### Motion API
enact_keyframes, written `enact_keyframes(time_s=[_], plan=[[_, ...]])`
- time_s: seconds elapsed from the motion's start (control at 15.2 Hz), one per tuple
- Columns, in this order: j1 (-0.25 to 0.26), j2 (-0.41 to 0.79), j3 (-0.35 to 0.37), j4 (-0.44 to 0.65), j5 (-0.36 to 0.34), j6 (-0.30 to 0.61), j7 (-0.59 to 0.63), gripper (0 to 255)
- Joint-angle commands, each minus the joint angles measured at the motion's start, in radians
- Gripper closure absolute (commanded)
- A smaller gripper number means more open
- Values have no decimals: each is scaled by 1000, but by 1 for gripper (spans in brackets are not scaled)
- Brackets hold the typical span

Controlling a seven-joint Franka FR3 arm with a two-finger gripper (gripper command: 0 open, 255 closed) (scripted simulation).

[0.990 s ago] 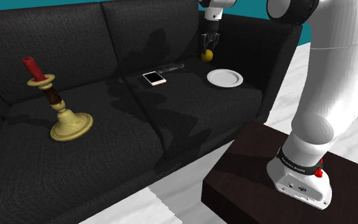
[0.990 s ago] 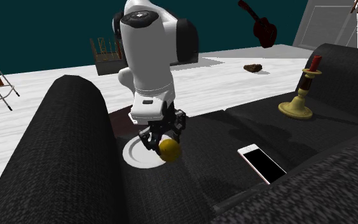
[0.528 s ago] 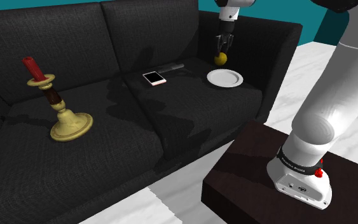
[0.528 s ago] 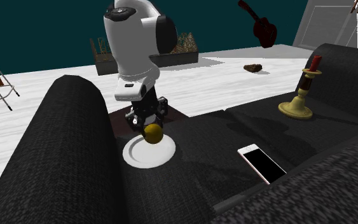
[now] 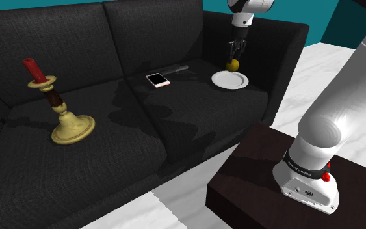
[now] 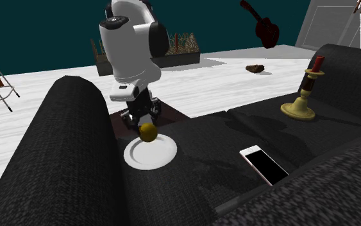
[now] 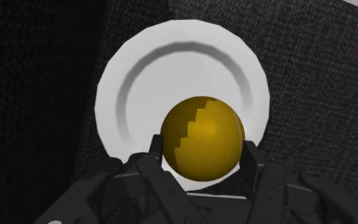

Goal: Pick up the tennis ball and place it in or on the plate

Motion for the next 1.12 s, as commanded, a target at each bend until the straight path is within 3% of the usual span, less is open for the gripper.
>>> enact_keyframes(time_s=[0.0,0.53,1.06], plan=[[0,7,0,-19,3,26,-4,255],[0,43,-3,-97,20,137,-25,255],[0,43,-3,-97,20,137,-25,255]])
